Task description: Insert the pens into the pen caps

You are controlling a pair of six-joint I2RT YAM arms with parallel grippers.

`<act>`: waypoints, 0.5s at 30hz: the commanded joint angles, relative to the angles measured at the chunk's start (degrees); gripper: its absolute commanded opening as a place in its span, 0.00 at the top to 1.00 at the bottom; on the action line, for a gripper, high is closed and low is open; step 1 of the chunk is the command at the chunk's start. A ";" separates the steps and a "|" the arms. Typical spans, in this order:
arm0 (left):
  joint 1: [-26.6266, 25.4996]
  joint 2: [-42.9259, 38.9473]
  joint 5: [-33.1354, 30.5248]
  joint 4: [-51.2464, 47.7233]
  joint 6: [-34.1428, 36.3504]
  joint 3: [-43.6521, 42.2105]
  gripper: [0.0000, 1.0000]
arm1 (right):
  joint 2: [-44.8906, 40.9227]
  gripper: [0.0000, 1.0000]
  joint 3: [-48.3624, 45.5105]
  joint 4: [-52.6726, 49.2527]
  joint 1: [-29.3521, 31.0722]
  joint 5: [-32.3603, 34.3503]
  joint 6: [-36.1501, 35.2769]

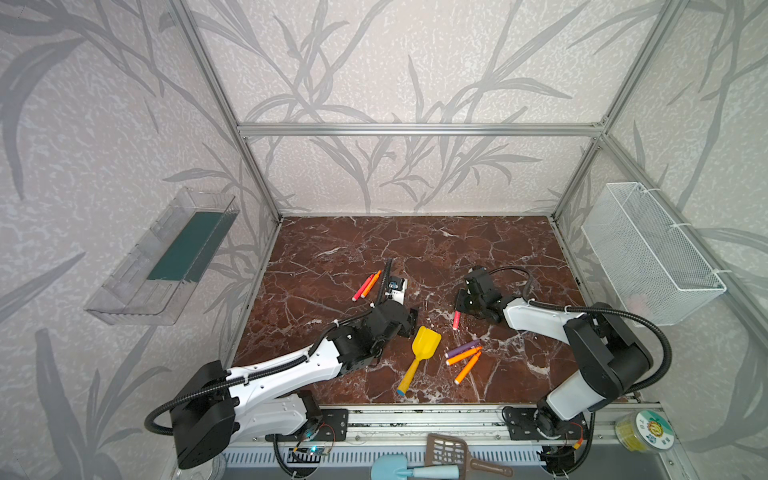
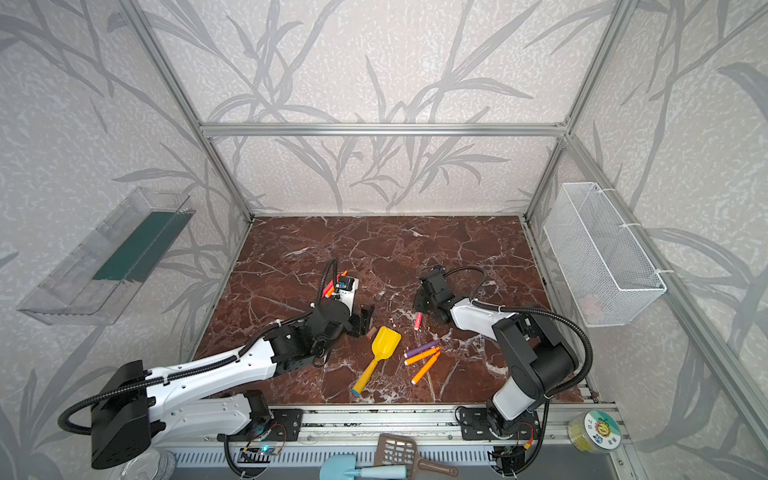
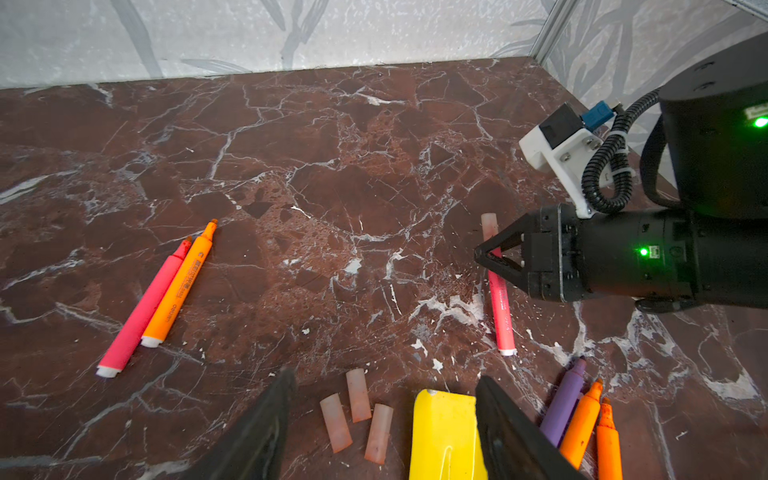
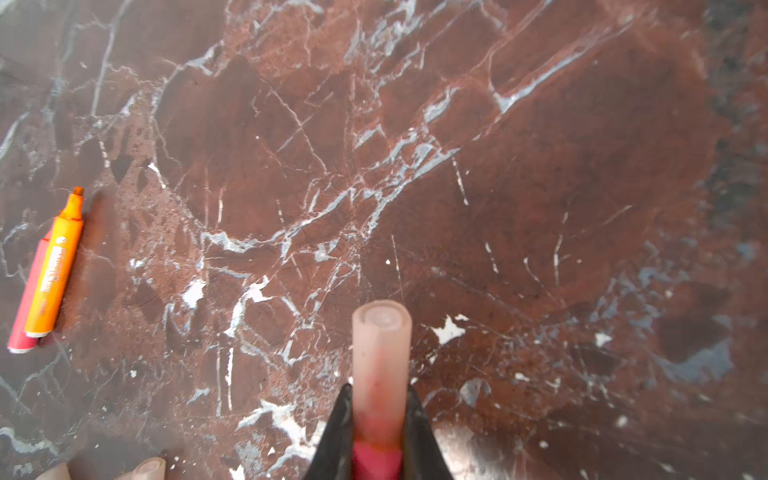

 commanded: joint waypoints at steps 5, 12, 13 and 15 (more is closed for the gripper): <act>0.27 -2.92 -3.87 -2.99 -1.84 -1.62 0.29 | 4.00 0.94 1.57 -3.12 -1.19 2.10 -1.33; 0.82 -4.65 -8.19 -5.97 -3.59 -3.39 0.29 | 6.92 0.91 1.83 -2.04 -1.24 2.03 -0.88; 1.24 -4.49 -8.62 -6.95 -4.07 -3.46 0.29 | 7.24 0.89 1.74 -1.68 -1.31 1.97 -0.78; 2.43 -4.33 -8.92 -8.58 -4.96 -3.67 0.29 | 7.51 0.87 1.74 -1.57 -1.39 1.94 -0.64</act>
